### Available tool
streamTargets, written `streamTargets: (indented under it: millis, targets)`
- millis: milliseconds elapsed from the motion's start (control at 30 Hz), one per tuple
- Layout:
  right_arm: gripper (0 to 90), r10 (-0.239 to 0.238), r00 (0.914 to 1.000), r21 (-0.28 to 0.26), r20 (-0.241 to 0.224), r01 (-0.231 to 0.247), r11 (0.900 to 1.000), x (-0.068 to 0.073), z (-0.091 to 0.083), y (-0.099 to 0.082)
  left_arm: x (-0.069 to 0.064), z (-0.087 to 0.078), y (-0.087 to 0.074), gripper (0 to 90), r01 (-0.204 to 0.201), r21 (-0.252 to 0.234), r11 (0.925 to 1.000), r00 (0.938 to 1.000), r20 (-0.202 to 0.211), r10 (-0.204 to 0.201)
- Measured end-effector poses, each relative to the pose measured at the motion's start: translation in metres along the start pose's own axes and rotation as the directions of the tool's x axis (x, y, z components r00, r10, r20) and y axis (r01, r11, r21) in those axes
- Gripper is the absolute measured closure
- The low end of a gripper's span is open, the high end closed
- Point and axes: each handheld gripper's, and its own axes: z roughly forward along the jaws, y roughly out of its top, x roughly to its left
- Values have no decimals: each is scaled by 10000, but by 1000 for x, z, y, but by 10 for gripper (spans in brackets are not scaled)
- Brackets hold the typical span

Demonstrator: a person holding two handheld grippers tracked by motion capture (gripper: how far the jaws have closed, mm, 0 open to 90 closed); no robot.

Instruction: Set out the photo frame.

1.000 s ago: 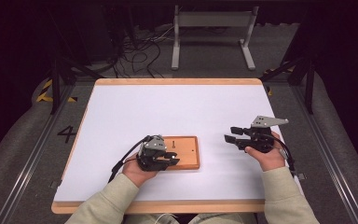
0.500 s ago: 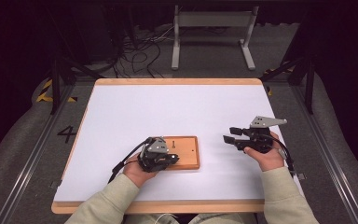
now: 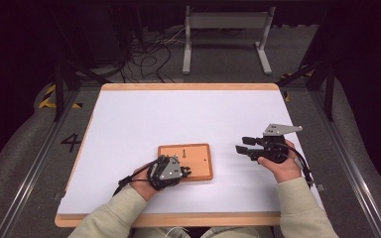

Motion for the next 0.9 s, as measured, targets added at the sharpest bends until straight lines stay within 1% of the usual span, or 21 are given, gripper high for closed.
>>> streamTargets:
  millis: [33,100,133,200,267,300,400,567,667,733,800,900]
  targets:
    - [487,52,10000,49,-25,-52,10000,1,1,0,-4,-1,0,838,-363,-29,9993,9992,-162,363]
    - [466,225,9997,275,-113,-222,9994,3,2,1,-8,-1,-1,838,-833,-88,9965,9958,-399,829]
    - [454,361,9992,485,-155,-353,9982,4,3,2,-10,-2,-2,838,-1001,-83,9949,9938,-493,996]
    - [432,513,9985,701,-195,-498,9963,7,5,4,-13,-2,-2,839,-1211,-119,9926,9906,-654,1201]
    - [425,535,9983,746,-239,-516,9959,8,6,4,-14,-2,-2,839,-1243,-116,9922,9898,-718,1232]
    - [408,643,9971,753,-409,-611,9953,11,8,7,-16,-2,-3,839,-1437,-130,9895,9862,-855,1421]
    - [395,795,9945,748,-677,-744,9944,15,11,11,-21,-3,-3,839,-1642,-38,9864,9808,-1072,1628]
    - [367,876,9908,918,-1028,-782,9927,22,20,22,-26,-3,-3,839,-1854,58,9826,9735,-1349,1845]
    - [333,1003,9874,1087,-1225,-871,9902,25,30,27,-29,-3,-3,839,-1956,85,9806,9694,-1493,1947]
    - [316,1096,9855,1192,-1296,-943,9884,26,38,30,-30,-3,-3,839,-1972,102,9803,9682,-1549,1964]
    - [307,1260,9810,1419,-1476,-1051,9843,25,49,33,-31,-3,-3,839,-2054,131,9786,9659,-1580,2049]
    - [293,1380,9786,1749,-1523,-1108,9783,25,64,37,-32,-3,-3,839,-2053,122,9786,9659,-1587,2046]
